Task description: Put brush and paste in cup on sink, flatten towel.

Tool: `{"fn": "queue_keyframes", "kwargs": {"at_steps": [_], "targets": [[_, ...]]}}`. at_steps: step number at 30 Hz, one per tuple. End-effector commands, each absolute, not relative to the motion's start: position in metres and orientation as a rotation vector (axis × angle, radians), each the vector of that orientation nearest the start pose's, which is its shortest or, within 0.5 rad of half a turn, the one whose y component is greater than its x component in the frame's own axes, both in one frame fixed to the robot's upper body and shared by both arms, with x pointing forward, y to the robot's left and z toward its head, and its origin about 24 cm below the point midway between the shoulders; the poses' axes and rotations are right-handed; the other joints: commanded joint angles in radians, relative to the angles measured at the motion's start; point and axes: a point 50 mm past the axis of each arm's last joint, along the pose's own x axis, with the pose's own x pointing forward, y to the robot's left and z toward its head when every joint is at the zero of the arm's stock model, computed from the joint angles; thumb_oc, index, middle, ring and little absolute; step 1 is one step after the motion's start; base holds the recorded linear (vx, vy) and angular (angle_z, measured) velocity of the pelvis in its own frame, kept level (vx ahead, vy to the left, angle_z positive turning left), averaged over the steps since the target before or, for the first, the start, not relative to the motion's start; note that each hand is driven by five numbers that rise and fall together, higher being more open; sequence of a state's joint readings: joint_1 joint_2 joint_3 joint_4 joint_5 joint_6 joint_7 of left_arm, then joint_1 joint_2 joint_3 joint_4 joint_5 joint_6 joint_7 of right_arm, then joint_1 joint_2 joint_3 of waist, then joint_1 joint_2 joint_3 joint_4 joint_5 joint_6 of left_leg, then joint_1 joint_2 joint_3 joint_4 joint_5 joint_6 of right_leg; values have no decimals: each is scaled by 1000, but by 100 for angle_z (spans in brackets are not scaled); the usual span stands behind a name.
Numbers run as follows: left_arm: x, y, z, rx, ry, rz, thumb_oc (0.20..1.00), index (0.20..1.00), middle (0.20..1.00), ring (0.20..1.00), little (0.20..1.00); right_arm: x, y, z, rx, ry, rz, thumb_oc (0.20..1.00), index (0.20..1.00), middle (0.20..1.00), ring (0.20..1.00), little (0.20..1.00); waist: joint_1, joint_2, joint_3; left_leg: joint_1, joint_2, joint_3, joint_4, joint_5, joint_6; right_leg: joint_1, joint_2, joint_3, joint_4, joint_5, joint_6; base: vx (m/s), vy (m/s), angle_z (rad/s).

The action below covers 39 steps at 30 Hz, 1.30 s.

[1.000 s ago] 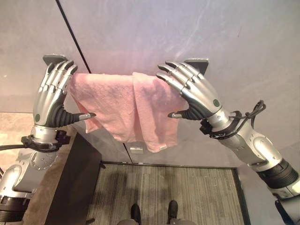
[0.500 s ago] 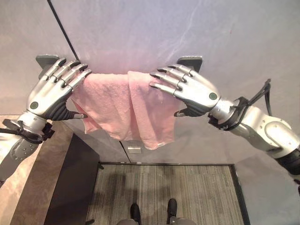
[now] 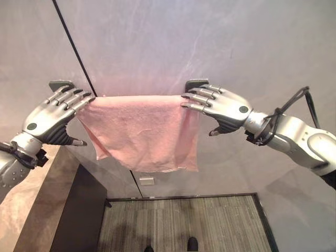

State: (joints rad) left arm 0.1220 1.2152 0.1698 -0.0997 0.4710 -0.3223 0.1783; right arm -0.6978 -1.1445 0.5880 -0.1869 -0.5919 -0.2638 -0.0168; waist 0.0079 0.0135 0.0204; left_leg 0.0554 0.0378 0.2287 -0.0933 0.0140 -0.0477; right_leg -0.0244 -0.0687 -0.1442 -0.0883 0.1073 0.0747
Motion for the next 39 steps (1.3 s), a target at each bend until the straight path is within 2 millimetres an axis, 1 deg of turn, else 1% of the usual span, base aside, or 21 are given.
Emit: {"fn": "queue_keyframes", "kwargs": {"at_steps": [1,2,5,11,17,18,19,20,25,26,27,28,29,30,31,33,35,36,37,38,39], "targets": [[225,321,170,1708,-204,-120,1000,1000,1000,1000,1000,284,-176,202,-1810,-695,527,1000,1000,1000,1000,1000,11,-51,-33,9,27,36,6,15,-49,67,-78,-13,1,-10,107,0,0,0],[224,322,165,1696,-182,-117,1000,1000,1000,1000,1000,284,-176,199,-1795,-678,534,1000,1000,1000,1000,1000,12,-52,-34,13,29,39,6,15,-49,69,-77,-14,1,-12,106,0,0,0],[225,323,162,1688,-172,-109,1000,1000,1000,1000,1000,285,-174,197,-1784,-675,540,1000,1000,1000,1000,1000,15,-53,-35,16,31,39,6,15,-49,71,-75,-12,1,-13,106,0,0,0],[230,317,159,1604,-209,-56,1000,1000,1000,1000,1000,283,-157,208,-1689,-762,523,1000,1000,1000,1000,1000,19,-53,-39,16,39,42,6,19,-49,66,-70,-7,1,-11,101,-17,-4,-1],[235,311,149,1460,-226,10,1000,1000,1000,1000,1000,281,-140,229,-1529,-911,413,1000,1000,1000,1000,1000,24,-53,-48,12,43,41,6,23,-48,61,-66,-3,1,-7,97,-7,0,0],[237,312,148,1427,-231,38,1000,1000,1000,1000,1000,279,-135,237,-1466,-969,367,1000,1000,1000,1000,1000,24,-49,-50,11,44,43,6,25,-47,58,-65,-2,1,-4,96,-32,0,-3],[237,312,148,1427,-231,38,1000,1000,1000,1000,1000,279,-135,237,-1466,-969,366,1000,1000,1000,1000,1000,24,-50,-50,11,44,43,6,25,-47,57,-65,-2,1,-4,96,-39,3,-2],[240,312,146,1388,-241,74,1000,1000,1000,1000,1000,277,-131,241,-1409,-1017,331,1000,1000,1000,1000,1000,23,-48,-51,9,45,45,6,28,-48,54,-65,1,1,-1,96,0,0,0],[247,307,153,1328,-331,169,1000,1000,1000,1000,1000,272,-129,251,-1303,-1099,237,1000,1000,1000,1000,1000,19,-48,-52,4,48,45,6,30,-48,46,-65,5,1,5,95,-13,-1,0],[249,299,157,1229,-416,255,1000,1000,1000,1000,1000,268,-132,254,-1231,-1132,170,1000,1000,1000,1000,1000,14,-51,-51,0,49,43,6,32,-49,41,-63,4,1,6,94,0,0,0],[248,298,159,1182,-444,294,1000,1000,1000,1000,1000,265,-136,255,-1203,-1141,139,1000,1000,1000,1000,1000,13,-51,-51,-2,50,43,6,33,-49,41,-63,3,1,7,94,0,0,0],[247,295,159,1125,-471,322,1000,1000,1000,1000,1000,261,-139,256,-1172,-1152,111,1000,1000,1000,1000,1000,10,-53,-51,-3,50,41,6,32,-48,40,-63,3,1,7,93,0,0,0],[247,294,159,1125,-472,320,1000,1000,1000,1000,1000,260,-140,255,-1173,-1150,110,1000,1000,1000,1000,1000,11,-53,-52,-3,50,41,6,32,-48,40,-63,2,1,7,93,0,0,0],[244,289,160,1053,-509,351,1000,1000,1000,1000,1000,256,-144,256,-1143,-1160,73,1000,1000,1000,1000,1000,8,-54,-52,-3,50,40,6,31,-47,39,-64,2,1,8,93,9,2,-5],[236,286,163,931,-561,413,1000,1000,1000,1000,1000,249,-155,252,-1094,-1154,2,1000,1000,1000,1000,1000,-1,-54,-50,-4,49,40,6,29,-45,37,-63,3,1,9,94,12,3,-8],[226,283,163,813,-593,445,1000,1000,1000,1000,1000,240,-168,246,-1062,-1125,-60,1000,1000,1000,1000,1000,-4,-56,-52,-5,48,41,6,27,-43,35,-63,5,1,10,95,12,5,-6],[216,284,161,706,-605,488,1000,1000,1000,1000,1000,232,-183,236,-1025,-1074,-131,1000,1000,1000,1000,1000,-11,-55,-49,-8,47,41,6,26,-41,32,-64,9,1,10,96,14,7,-16],[198,287,145,531,-555,527,1000,1000,1000,1000,1000,218,-213,207,-955,-909,-229,1000,1000,1000,1000,1000,-24,-52,-44,-11,46,43,6,24,-37,24,-66,14,1,13,99,12,7,-17],[198,287,145,530,-554,523,1000,1000,1000,1000,1000,217,-213,207,-955,-906,-229,1000,1000,1000,1000,1000,-22,-53,-47,-11,46,43,6,24,-37,23,-66,14,1,13,99,11,10,-5],[192,292,129,443,-485,542,1000,1000,1000,1000,1000,214,-231,185,-904,-767,-271,1000,1000,1000,1000,1000,-29,-51,-41,-14,45,43,6,25,-35,18,-67,18,1,15,99,1,3,-6],[192,292,129,442,-483,538,1000,1000,1000,1000,1000,213,-231,184,-903,-764,-270,1000,1000,1000,1000,1000,-28,-52,-43,-14,45,43,6,25,-35,17,-67,19,1,14,99,2,4,-5]]}}
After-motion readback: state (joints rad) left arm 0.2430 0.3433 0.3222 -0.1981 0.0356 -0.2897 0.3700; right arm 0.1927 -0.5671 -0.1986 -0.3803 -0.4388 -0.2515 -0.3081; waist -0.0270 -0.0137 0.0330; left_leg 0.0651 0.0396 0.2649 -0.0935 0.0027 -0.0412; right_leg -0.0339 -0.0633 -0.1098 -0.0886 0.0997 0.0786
